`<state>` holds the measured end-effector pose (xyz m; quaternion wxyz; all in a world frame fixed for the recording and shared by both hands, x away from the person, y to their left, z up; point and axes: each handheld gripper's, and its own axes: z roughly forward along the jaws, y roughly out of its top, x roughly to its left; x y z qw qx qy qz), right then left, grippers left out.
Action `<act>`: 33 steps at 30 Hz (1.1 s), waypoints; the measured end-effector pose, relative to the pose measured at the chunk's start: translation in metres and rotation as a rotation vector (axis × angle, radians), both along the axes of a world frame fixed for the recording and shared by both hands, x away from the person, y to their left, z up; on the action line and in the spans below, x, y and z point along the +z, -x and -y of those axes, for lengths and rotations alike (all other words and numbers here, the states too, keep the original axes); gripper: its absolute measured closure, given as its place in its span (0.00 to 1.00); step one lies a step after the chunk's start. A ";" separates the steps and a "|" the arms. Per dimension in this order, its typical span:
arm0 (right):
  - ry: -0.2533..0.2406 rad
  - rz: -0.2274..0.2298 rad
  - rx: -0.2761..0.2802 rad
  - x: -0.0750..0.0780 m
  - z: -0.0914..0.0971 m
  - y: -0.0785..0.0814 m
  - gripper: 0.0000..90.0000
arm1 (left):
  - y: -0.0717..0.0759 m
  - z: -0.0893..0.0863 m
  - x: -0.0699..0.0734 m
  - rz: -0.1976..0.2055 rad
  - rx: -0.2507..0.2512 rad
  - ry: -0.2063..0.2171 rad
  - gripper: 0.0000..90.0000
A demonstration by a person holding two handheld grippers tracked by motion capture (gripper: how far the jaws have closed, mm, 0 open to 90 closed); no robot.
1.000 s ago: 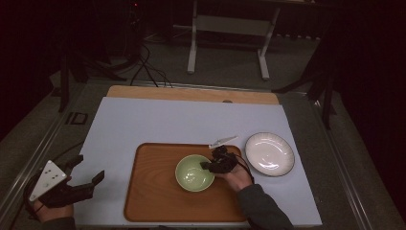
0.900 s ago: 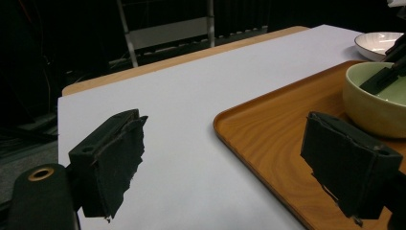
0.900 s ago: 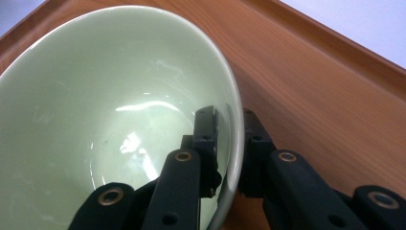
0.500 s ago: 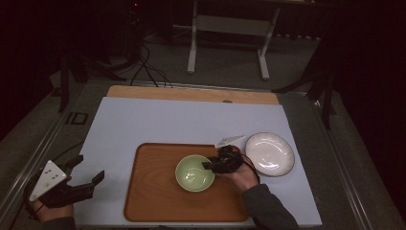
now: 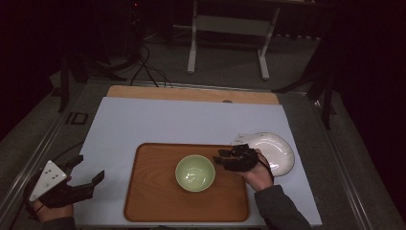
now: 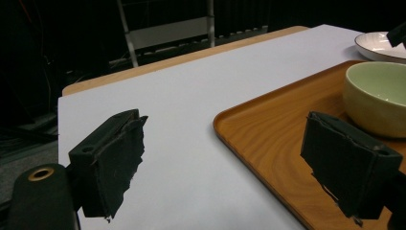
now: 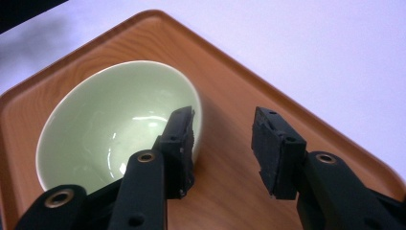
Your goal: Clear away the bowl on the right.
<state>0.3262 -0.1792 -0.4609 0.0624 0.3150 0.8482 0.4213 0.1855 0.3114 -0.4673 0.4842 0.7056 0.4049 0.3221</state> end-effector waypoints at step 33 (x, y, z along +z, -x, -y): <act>-0.020 0.102 -0.211 -0.010 0.097 0.019 0.50 | 0.000 0.000 -0.001 -0.007 0.004 0.001 0.16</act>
